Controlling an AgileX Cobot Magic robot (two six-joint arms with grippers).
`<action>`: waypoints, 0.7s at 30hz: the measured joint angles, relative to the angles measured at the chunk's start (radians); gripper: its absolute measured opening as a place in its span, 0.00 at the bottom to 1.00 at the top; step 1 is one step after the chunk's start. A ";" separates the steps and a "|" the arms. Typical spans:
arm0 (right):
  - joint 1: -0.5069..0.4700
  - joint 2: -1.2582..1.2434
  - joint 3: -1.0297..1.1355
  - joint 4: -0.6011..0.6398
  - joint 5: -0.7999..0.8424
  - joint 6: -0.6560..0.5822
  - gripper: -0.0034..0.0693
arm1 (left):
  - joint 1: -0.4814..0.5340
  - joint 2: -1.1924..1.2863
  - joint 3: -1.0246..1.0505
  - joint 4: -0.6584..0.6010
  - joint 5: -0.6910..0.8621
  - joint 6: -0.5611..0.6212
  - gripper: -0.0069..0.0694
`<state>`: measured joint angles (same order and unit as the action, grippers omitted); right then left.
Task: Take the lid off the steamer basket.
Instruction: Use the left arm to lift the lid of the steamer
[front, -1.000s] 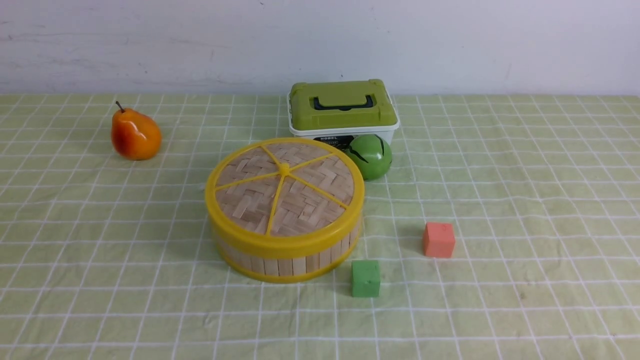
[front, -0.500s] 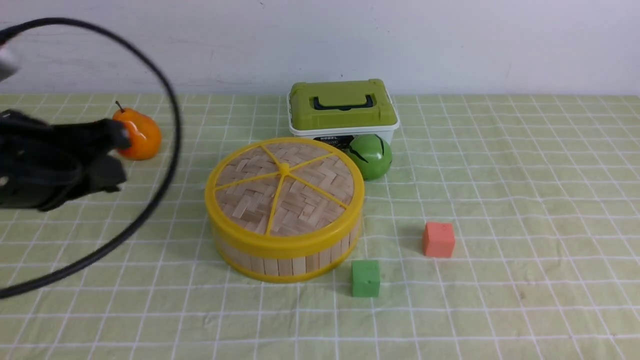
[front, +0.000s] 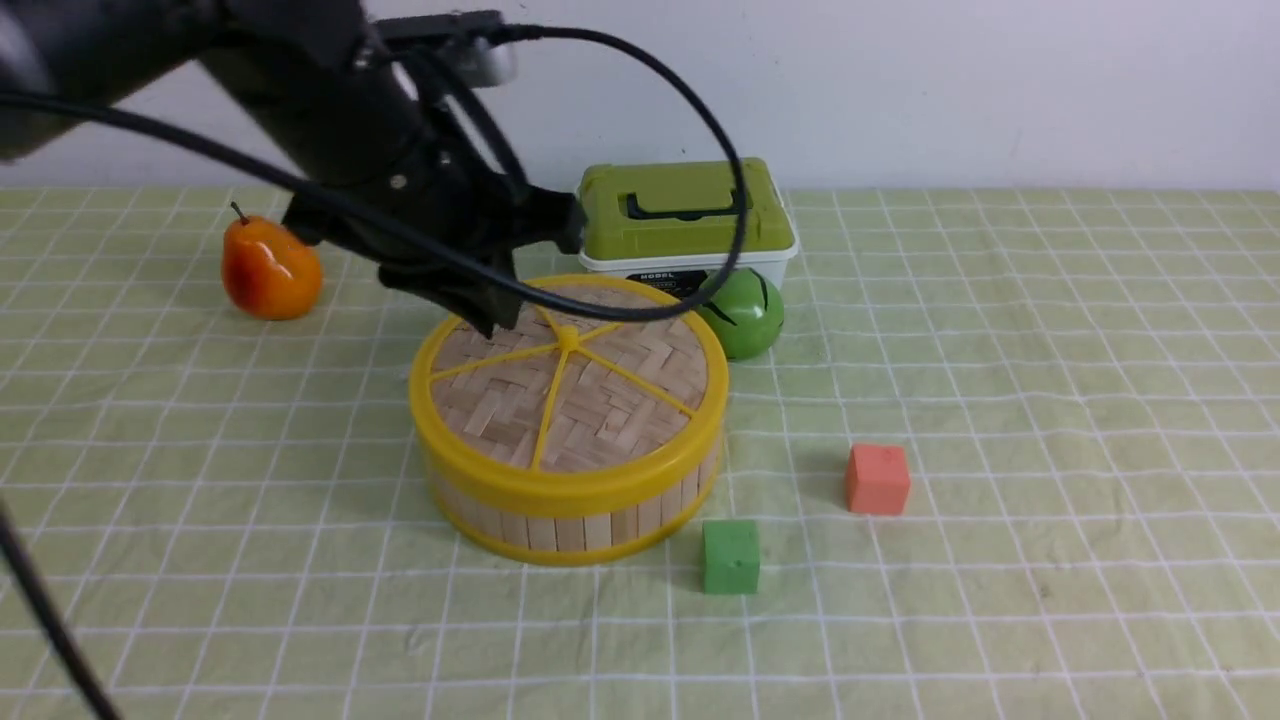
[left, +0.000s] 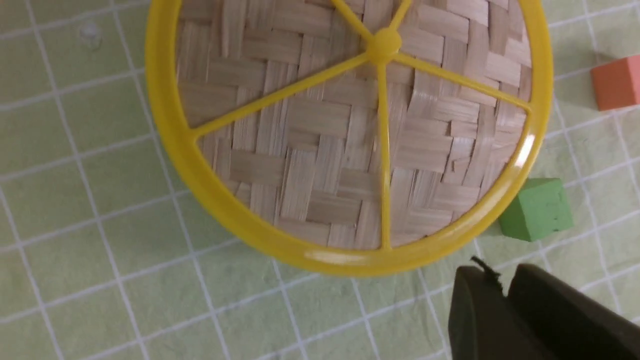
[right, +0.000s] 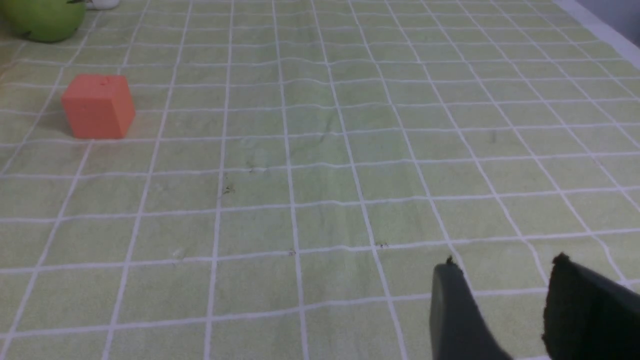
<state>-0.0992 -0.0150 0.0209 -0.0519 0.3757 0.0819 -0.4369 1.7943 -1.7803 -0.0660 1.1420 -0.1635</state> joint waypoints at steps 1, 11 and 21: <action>0.000 0.000 0.000 0.000 0.000 0.000 0.38 | -0.003 0.014 -0.009 0.005 0.004 0.000 0.22; 0.000 0.000 0.000 0.000 0.000 0.000 0.38 | -0.053 0.254 -0.268 0.157 0.015 -0.014 0.42; 0.000 0.000 0.000 0.000 0.000 0.000 0.38 | -0.053 0.328 -0.273 0.180 -0.061 -0.001 0.48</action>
<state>-0.0992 -0.0150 0.0209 -0.0519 0.3757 0.0819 -0.4900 2.1220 -2.0530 0.1142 1.0807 -0.1649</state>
